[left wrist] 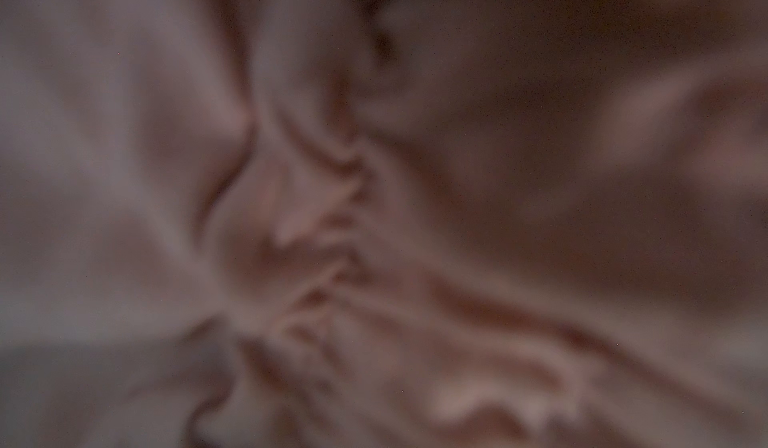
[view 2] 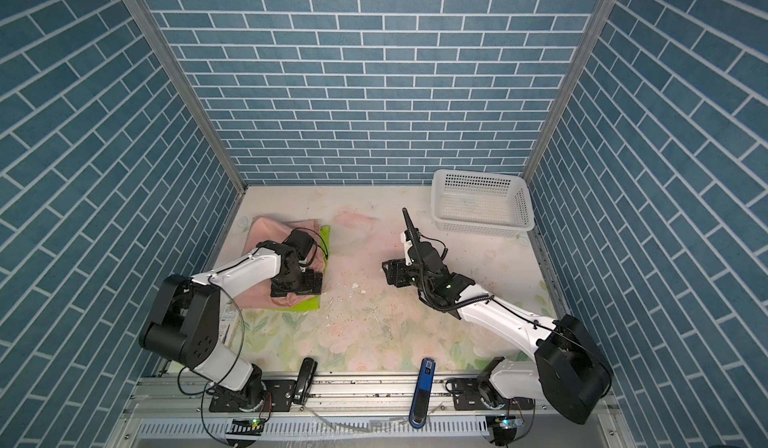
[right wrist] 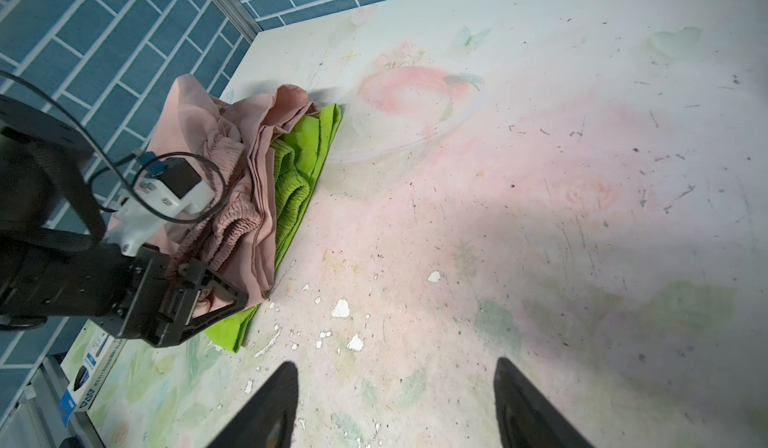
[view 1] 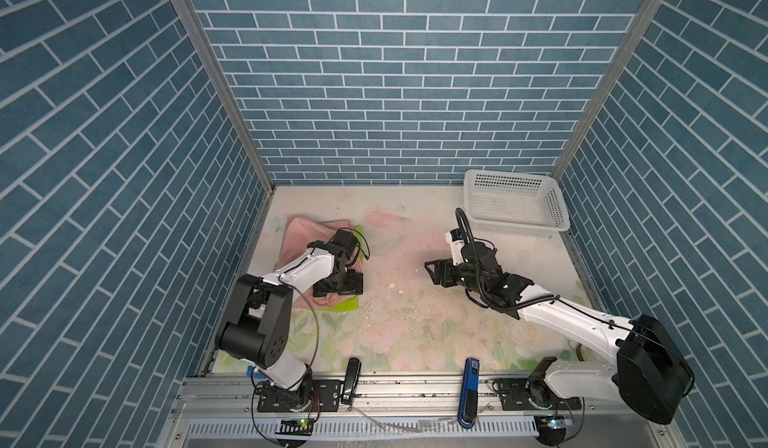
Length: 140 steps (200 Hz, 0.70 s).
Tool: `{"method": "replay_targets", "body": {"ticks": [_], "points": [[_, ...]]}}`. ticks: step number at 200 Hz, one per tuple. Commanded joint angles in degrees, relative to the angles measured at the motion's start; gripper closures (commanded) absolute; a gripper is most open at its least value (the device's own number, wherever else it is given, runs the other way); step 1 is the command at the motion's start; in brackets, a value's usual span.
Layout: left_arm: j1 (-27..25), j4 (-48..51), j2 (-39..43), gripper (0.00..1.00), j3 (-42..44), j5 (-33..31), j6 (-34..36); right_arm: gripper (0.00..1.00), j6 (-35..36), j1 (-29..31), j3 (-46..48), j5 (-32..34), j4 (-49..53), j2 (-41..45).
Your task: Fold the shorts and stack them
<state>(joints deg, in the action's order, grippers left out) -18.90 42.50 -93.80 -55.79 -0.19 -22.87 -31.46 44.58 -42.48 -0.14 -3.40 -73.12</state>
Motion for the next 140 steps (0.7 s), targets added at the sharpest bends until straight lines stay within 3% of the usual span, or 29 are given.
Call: {"method": "replay_targets", "body": {"ticks": [1, 42, 98, 140], "points": [[-0.3, -2.1, -5.3, 0.00, -4.1, -3.4, 3.1, 0.26, -0.7, -0.3, 0.1, 1.9, 0.5, 1.1], [3.1, 1.4, -13.7, 0.00, -12.1, -11.8, 10.3, 0.26, -1.3, -0.2, -1.0, 3.0, 0.9, 0.1], [13.7, 1.5, -19.9, 0.00, -24.7, -10.2, 14.6, 0.26, -0.4, -1.6, -4.1, 3.2, 1.2, -4.4], [14.8, 3.0, -26.8, 0.00, -36.0, -12.3, 18.1, 0.26, 0.9, -4.7, -5.8, 1.4, 1.3, -5.4]]}}
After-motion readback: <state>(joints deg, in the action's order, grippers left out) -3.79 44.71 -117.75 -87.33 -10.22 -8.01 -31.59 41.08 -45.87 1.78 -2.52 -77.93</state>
